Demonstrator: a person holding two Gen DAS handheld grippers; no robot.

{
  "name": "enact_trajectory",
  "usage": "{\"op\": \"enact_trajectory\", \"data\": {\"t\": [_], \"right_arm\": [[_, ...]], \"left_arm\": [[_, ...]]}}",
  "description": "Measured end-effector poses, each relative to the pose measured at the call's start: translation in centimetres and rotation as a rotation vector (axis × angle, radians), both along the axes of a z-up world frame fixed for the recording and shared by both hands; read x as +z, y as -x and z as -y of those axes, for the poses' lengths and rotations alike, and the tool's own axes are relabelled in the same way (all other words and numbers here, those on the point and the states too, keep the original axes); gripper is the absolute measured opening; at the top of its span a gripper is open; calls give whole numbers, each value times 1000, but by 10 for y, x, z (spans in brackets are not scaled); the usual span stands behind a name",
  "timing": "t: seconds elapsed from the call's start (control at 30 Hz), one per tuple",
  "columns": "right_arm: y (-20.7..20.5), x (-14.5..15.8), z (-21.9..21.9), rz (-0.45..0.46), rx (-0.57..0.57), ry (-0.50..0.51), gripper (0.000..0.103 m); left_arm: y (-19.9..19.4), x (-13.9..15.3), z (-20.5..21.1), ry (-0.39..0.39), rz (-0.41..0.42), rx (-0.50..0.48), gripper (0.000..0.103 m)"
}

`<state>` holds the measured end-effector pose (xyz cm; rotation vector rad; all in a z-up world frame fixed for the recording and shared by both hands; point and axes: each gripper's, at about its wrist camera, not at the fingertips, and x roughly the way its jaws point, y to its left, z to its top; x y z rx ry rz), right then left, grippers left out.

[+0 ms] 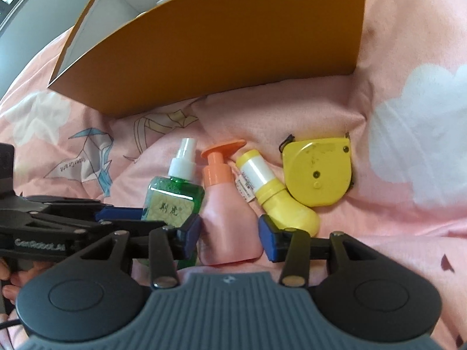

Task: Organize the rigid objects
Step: 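Grasp the green spray bottle with the left tool while the right tool grasps the pink pump bottle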

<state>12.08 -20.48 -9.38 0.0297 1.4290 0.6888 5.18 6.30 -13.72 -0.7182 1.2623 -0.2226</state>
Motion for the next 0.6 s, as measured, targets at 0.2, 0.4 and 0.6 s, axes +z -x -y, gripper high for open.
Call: {"op": "enact_trajectory", "data": {"t": [0.2,0.4,0.6], "right_arm": [[-6,-21,5,-101,-72,-51,52],[-4,-18,6,-102,-87,-51,51],[4,-8,13,-86,-97,-42,48]], "left_arm": [[-2,-13,-4,0,-25,44,57],[-3,-24,-12,51,-12,82,63],[-2,-18,-6,17,13,34,55]]}}
